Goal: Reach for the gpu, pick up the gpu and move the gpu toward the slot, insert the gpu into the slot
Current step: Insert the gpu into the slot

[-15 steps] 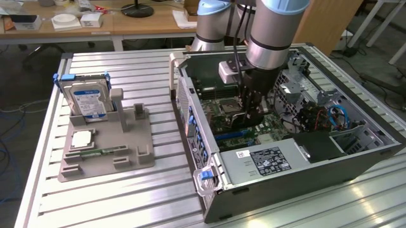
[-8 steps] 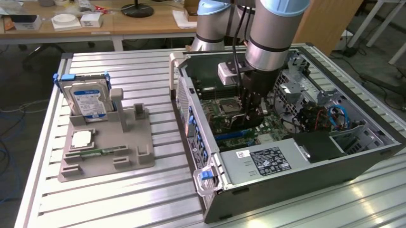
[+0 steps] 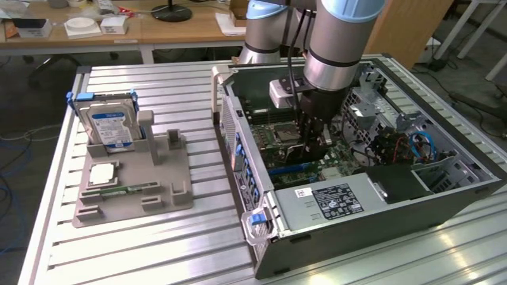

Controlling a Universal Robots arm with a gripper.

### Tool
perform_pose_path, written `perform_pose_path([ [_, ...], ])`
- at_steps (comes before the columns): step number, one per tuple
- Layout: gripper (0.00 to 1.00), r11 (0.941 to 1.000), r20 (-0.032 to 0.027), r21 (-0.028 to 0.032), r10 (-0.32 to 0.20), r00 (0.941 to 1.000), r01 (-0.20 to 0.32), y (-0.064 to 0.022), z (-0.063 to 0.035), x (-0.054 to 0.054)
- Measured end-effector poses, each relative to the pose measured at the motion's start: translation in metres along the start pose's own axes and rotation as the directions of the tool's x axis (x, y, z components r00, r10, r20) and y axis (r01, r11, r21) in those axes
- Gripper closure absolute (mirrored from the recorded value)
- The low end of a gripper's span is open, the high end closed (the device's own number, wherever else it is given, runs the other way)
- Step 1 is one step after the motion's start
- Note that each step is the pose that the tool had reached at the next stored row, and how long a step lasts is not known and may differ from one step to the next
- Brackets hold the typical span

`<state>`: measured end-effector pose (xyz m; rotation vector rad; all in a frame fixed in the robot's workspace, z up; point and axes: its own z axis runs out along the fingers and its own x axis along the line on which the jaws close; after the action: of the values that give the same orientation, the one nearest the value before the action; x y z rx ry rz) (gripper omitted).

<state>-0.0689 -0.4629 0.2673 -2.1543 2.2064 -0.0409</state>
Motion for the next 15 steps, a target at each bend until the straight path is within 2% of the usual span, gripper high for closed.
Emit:
perform_pose_path([
  [15, 0.74, 1.0, -0.0003, 0.0001, 0.005, 1.0, -0.005, 0.0081, 0.0039, 0.0004],
])
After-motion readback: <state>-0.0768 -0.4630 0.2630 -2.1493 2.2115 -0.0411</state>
